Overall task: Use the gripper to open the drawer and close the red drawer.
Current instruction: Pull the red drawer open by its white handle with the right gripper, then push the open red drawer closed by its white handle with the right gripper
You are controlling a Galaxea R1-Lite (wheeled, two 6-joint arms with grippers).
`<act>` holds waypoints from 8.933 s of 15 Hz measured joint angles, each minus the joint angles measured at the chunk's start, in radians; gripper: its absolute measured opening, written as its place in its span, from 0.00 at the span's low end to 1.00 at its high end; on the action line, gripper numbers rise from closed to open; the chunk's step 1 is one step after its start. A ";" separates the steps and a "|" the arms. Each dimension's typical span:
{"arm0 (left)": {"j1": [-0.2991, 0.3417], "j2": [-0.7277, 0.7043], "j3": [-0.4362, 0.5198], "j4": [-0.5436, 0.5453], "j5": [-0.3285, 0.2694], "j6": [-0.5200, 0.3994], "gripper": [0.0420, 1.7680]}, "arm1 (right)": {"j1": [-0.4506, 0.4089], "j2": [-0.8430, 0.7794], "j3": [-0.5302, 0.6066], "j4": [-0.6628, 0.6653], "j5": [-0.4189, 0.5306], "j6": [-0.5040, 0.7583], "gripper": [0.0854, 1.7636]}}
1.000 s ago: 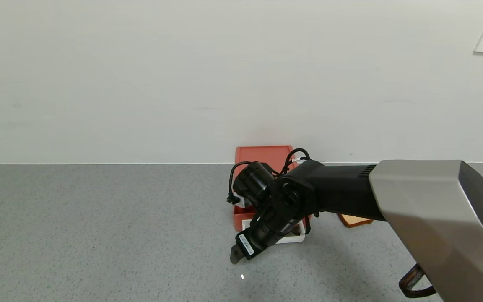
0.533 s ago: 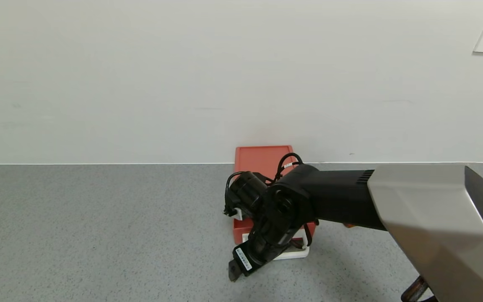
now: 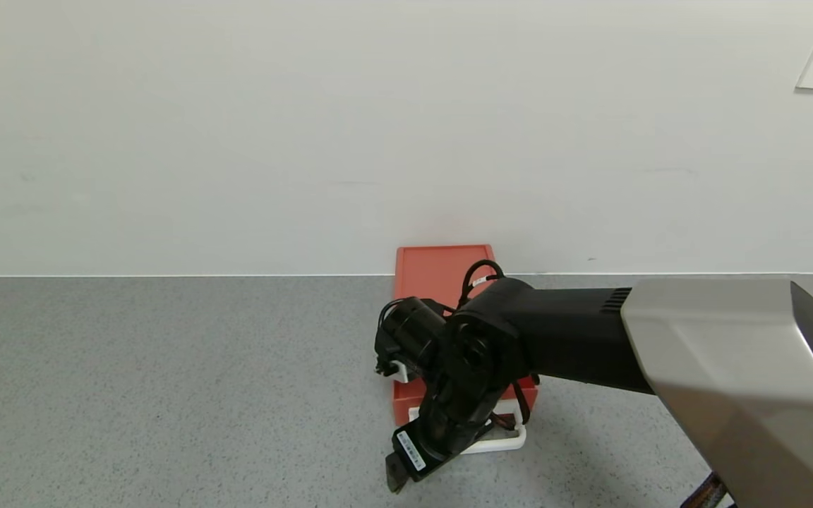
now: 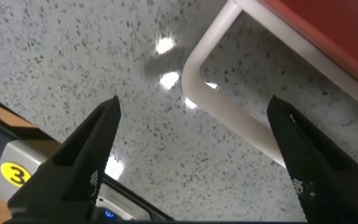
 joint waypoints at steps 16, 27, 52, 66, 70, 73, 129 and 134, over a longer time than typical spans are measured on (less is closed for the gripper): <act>0.000 0.000 0.000 -0.001 0.000 0.000 0.97 | 0.015 -0.059 0.005 0.054 -0.007 0.009 0.97; 0.000 0.000 0.000 -0.003 -0.001 0.002 0.97 | -0.069 -0.415 0.140 0.109 -0.016 -0.006 0.97; 0.000 0.000 0.000 -0.003 -0.002 0.001 0.97 | -0.605 -0.733 0.459 -0.230 0.404 -0.115 0.97; 0.000 0.000 0.000 -0.003 -0.002 0.002 0.97 | -0.339 -0.656 0.447 -0.113 -0.018 0.033 0.97; 0.000 0.000 0.000 -0.003 -0.002 0.002 0.97 | -0.239 -0.565 0.442 -0.111 -0.093 0.134 0.97; 0.000 0.000 0.000 -0.003 -0.002 0.002 0.97 | -0.177 -0.501 0.417 -0.110 -0.132 0.195 0.97; 0.000 0.000 0.000 -0.003 -0.002 0.001 0.97 | -0.098 -0.014 0.003 -0.341 -0.417 0.298 0.97; 0.000 0.000 0.000 -0.003 -0.002 0.002 0.97 | -0.115 -0.002 0.003 -0.399 -0.418 0.274 0.97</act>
